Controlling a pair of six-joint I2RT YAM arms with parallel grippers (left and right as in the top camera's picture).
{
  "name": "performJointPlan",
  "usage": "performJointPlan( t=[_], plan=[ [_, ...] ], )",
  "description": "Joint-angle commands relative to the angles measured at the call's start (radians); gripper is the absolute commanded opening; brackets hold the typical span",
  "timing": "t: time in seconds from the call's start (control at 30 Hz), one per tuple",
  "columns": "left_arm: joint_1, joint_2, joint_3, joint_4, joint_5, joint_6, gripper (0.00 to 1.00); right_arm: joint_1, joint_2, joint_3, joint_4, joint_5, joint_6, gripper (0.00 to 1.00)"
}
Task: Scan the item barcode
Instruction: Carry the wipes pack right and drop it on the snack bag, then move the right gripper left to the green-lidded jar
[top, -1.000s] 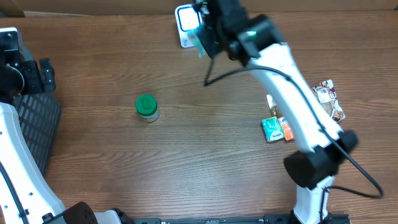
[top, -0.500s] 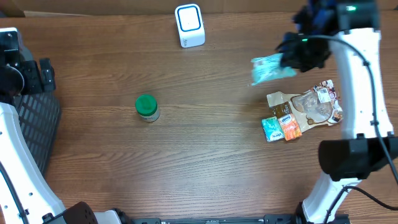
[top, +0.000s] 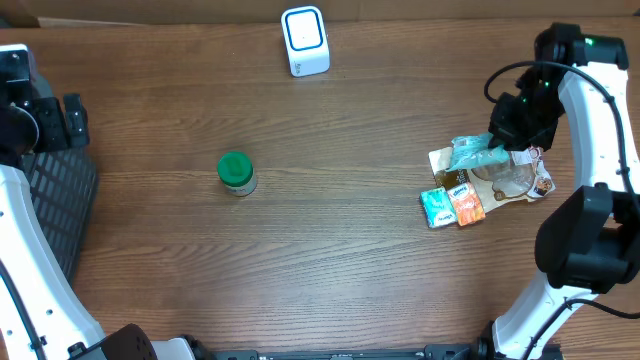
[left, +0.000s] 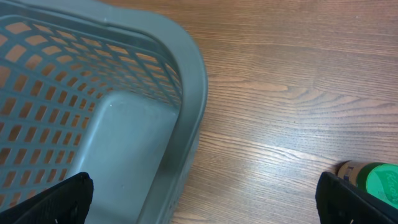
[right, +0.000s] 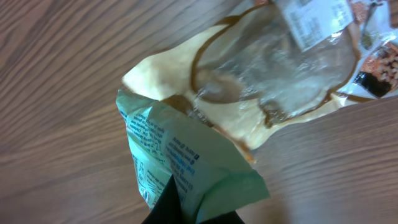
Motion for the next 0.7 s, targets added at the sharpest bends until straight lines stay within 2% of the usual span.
performJointPlan(
  t=[0.0,0.2,0.23,0.27,0.4,0.43,0.47,0.67],
  plan=[
    [-0.002,0.005,0.004,0.003,0.000,0.022,1.00,-0.043,-0.013,-0.037,0.025,0.021,0.003,0.05],
    [-0.002,0.005,0.004,0.003,0.000,0.022,1.00,-0.072,-0.010,-0.093,0.060,0.050,0.003,0.19],
    [-0.002,0.005,0.004,0.003,0.000,0.022,1.00,-0.072,-0.010,-0.100,0.060,0.050,0.003,0.27],
    [-0.002,0.005,0.004,0.003,0.000,0.022,0.99,-0.072,-0.010,-0.106,0.060,0.050,0.003,0.41],
    [-0.002,0.005,0.004,0.003,0.000,0.022,0.99,-0.071,-0.011,-0.106,0.045,0.049,0.003,0.79],
    [-0.002,0.005,0.004,0.003,0.000,0.022,1.00,-0.070,-0.011,-0.102,0.040,0.045,0.003,0.97],
    [-0.002,0.005,0.004,0.003,0.000,0.022,1.00,-0.070,-0.011,-0.097,0.032,0.041,0.003,1.00],
    [-0.002,0.005,0.004,0.003,0.000,0.022,1.00,-0.047,-0.038,-0.024,-0.006,-0.076,-0.074,1.00]
  ],
)
